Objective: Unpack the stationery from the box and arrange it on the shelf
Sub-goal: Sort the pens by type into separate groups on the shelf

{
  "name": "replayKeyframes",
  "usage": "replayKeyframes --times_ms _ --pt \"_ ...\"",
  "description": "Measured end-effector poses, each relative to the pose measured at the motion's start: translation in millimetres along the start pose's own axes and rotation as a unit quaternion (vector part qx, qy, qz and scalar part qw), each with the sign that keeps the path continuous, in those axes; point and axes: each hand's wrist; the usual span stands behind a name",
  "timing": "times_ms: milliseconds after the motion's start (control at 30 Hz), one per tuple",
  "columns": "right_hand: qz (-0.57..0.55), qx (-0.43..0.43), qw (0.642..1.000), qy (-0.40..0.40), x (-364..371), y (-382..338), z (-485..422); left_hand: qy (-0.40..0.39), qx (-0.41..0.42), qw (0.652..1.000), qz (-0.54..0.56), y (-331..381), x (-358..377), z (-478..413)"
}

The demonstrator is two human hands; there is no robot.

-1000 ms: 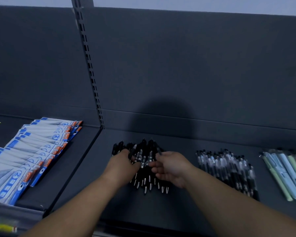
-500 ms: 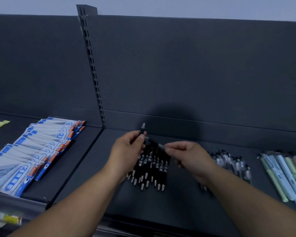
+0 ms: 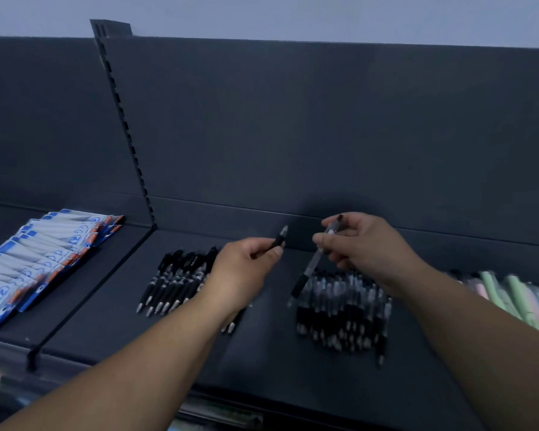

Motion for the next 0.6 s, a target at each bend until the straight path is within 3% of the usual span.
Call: replayKeyframes --times_ms 133,267,400,600 --pt "-0.02 -0.033 0.999 0.029 -23 12 10 -0.025 -0.036 0.992 0.121 4 35 2" --pt "-0.055 -0.081 0.986 0.134 -42 27 21 0.046 -0.06 0.983 0.165 1 56 -1" --pt "-0.098 -0.052 0.993 0.051 -33 42 34 0.033 -0.114 0.947 0.297 11 85 -2" --pt "-0.092 -0.015 0.996 -0.016 -53 61 43 0.074 -0.12 0.88 0.454 19 112 -4"
Point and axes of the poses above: each hand's wrist, its own z-axis away from the middle knuckle, its own x-axis out of the palm, y = z × x, and after that the axes turned 10 degrees about -y, right-handed
